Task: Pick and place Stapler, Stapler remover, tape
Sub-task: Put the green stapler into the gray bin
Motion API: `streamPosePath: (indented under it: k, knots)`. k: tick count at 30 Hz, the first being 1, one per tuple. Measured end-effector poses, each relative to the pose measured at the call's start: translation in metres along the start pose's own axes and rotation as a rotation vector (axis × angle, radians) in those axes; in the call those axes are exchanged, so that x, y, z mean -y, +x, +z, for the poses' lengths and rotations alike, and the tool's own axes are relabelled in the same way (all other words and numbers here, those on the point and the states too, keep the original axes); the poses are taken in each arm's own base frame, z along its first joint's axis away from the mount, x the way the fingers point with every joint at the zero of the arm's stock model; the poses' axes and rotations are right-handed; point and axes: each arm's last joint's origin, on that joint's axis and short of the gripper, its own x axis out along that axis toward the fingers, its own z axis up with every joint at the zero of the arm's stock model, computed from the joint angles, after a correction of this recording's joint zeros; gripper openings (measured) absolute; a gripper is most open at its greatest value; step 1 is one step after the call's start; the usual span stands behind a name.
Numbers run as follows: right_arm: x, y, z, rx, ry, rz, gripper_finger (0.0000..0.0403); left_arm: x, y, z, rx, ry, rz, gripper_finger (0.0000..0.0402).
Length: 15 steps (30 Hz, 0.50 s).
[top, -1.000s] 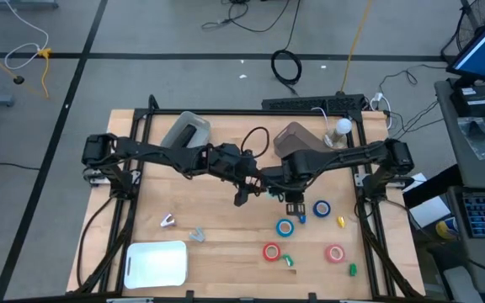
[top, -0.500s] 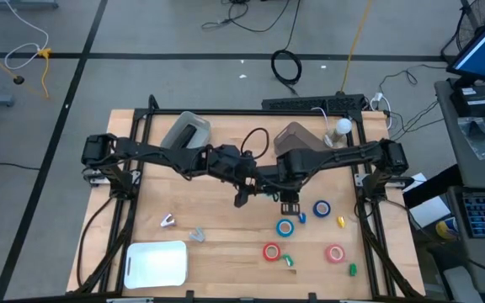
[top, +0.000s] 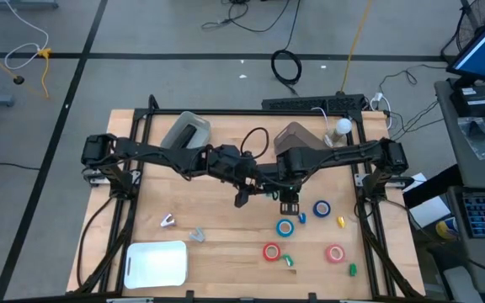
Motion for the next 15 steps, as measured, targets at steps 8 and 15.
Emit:
streamPosePath:
  k: [8, 15]
  knots:
    - [0.0011, 0.0090, 0.0045, -0.032, -0.012, -0.012, 0.0112, 0.0014, 0.0002, -0.0017, -0.017, -0.029, -0.002, 0.0207]
    - [0.0015, 0.0091, 0.0060, -0.014, -0.014, -0.031, 0.0112, 0.0014, 0.0001, -0.0009, -0.009, -0.029, -0.004, 0.0208]
